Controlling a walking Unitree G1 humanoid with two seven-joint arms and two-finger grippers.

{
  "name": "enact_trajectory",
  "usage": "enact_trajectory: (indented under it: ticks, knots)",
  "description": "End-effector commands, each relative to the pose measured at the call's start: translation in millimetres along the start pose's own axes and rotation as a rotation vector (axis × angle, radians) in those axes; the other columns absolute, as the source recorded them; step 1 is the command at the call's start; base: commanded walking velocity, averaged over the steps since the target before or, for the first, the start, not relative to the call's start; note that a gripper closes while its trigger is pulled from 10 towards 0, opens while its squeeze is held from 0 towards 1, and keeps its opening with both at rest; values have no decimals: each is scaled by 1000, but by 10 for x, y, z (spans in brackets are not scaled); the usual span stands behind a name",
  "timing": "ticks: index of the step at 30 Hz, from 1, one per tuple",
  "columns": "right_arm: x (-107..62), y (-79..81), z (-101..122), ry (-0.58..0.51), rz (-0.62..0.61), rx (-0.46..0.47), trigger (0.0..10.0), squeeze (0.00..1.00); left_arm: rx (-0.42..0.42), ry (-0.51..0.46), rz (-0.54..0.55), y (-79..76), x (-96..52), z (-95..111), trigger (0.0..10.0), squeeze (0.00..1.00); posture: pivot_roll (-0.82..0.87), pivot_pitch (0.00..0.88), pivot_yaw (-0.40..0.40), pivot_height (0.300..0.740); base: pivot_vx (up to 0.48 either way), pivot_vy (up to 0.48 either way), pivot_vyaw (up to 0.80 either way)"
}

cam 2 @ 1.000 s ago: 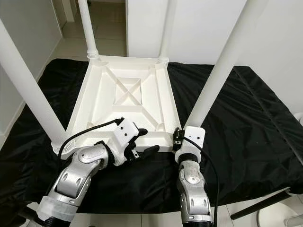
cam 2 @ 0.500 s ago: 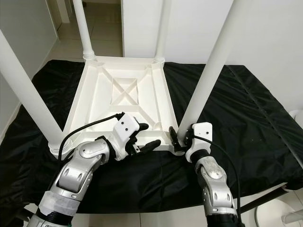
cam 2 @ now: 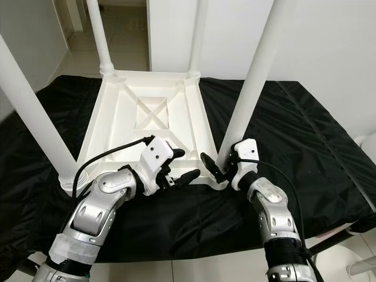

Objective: Building children table

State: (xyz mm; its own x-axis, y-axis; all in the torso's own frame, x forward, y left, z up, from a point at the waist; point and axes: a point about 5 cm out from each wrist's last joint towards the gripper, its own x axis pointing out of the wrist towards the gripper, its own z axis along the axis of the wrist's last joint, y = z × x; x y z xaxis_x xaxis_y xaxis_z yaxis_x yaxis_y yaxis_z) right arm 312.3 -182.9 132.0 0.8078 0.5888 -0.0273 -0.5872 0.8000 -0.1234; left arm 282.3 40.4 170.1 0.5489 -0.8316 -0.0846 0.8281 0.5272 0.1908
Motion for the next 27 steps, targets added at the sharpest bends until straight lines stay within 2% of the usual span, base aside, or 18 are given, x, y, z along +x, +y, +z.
enact_trajectory:
  ticks: [1,8,9,10,18,20,23,25,27]
  knots:
    - [45,73,-72,51,68,-5,0,0,13,4,153,74,13,6,10000,0,2,0,-57,740,0,0,0]
    - [-22,55,-130,74,88,6,0,0,18,-2,130,33,31,19,10000,0,-4,0,-64,740,0,0,0]
    - [-35,50,-144,73,86,12,706,0,19,0,129,31,27,6,10000,0,-5,0,-67,740,0,0,0]
    - [-39,52,-143,65,75,23,10000,0,21,2,133,33,32,-3,10000,0,-6,0,-70,740,0,0,0]
    - [-13,58,-100,24,43,54,10000,0,16,-5,138,42,51,22,10000,0,-16,0,-61,740,0,0,0]
    - [24,58,-12,-33,-45,53,10000,0,16,-7,127,36,55,28,10000,0,-31,0,-39,740,0,0,0]
    - [33,57,18,-52,-89,53,10000,0,16,-5,121,31,56,19,10000,0,-31,0,-39,740,0,0,0]
    - [26,67,37,-72,-215,36,10000,0,20,1,105,15,67,3,10000,0,-43,0,-25,740,0,0,0]
    - [26,67,37,-72,-215,36,10000,0,20,1,105,15,67,3,10000,0,-43,0,-25,740,0,0,0]
